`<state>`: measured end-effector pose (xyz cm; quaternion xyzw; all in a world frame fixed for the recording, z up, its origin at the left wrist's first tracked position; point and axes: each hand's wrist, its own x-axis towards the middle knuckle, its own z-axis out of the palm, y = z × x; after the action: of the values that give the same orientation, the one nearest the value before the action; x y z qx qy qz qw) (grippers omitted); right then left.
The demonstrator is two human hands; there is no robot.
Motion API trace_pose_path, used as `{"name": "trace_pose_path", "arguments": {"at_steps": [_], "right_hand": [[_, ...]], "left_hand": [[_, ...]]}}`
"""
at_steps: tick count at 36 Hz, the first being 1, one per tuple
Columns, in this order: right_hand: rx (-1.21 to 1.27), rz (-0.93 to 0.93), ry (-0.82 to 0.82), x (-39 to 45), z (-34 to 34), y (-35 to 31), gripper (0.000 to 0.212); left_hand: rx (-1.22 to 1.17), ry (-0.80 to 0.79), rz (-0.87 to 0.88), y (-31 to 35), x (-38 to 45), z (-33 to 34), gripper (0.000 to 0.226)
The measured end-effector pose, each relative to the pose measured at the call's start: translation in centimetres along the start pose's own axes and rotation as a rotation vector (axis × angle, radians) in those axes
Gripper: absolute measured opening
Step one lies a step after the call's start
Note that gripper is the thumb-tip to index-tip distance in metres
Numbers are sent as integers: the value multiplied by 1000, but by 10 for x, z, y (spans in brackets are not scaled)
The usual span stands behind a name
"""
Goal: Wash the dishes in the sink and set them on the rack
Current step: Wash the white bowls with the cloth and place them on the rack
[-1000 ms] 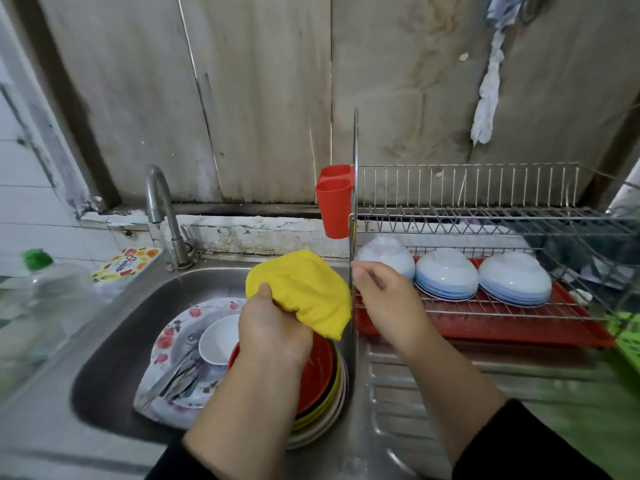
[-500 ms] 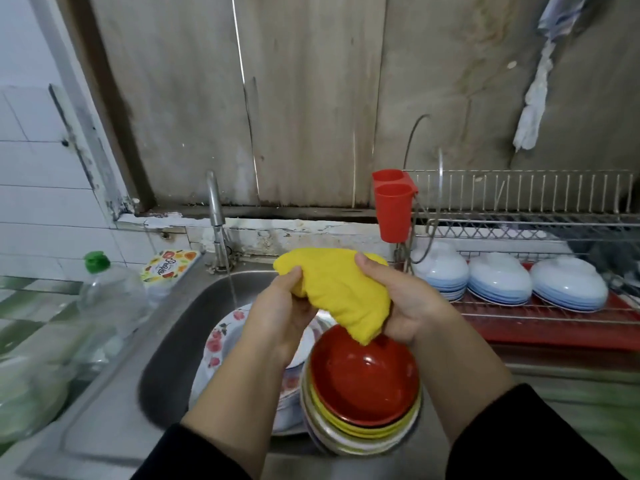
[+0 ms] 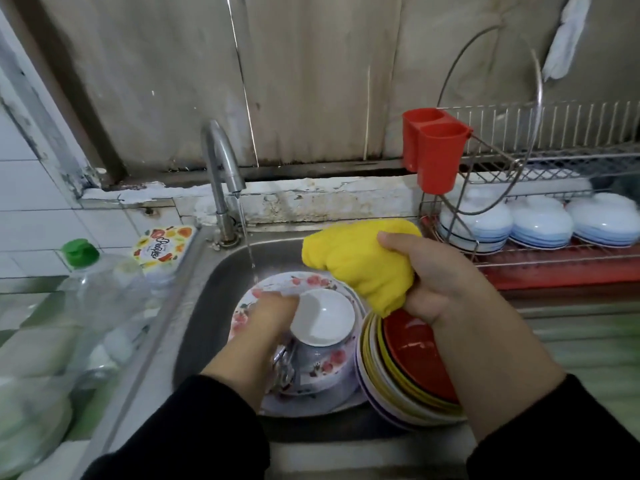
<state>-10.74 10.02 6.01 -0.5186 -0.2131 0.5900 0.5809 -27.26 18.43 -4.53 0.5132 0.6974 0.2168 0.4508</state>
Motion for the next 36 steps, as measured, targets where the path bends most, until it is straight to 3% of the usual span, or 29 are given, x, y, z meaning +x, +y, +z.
{"name": "trace_pose_path", "arguments": {"at_steps": [2,4,11,16,20,24,26,29,31,34,36], "right_hand": [[5,-14,15,-1,2,3,13],[5,-27,37,-1,1,5,12],[-26,-71,78,-7,-5,8,14],[-40,-83,71,-11,-8,7,12],[-50,-125,109,-17,-16,9,10],[-30,-164,129,-15,-20,7,16],[-83,-209,28,-10,18,-9,14],[-121,-254,-38,-10,22,-11,4],[-200,-294,-30,-7,24,-5,11],[-571,-439,-44,-1,33,1,22],[-934,-457,-154,4,46,6,17]], "left_hand": [[358,-2,66,-9,10,5,52],[533,-37,102,-16,16,10,55],[549,-68,150,-22,28,15,42],[243,-97,100,-12,18,12,18],[-213,-250,-20,-4,-4,7,30],[-469,-316,-78,12,-24,0,29],[-634,-286,-17,24,-18,-35,29],[-656,-287,-1,35,-24,-40,22],[-608,-289,27,34,-31,-38,16],[-533,-265,104,33,-33,-37,35],[-463,-264,194,33,-29,-36,53]]}}
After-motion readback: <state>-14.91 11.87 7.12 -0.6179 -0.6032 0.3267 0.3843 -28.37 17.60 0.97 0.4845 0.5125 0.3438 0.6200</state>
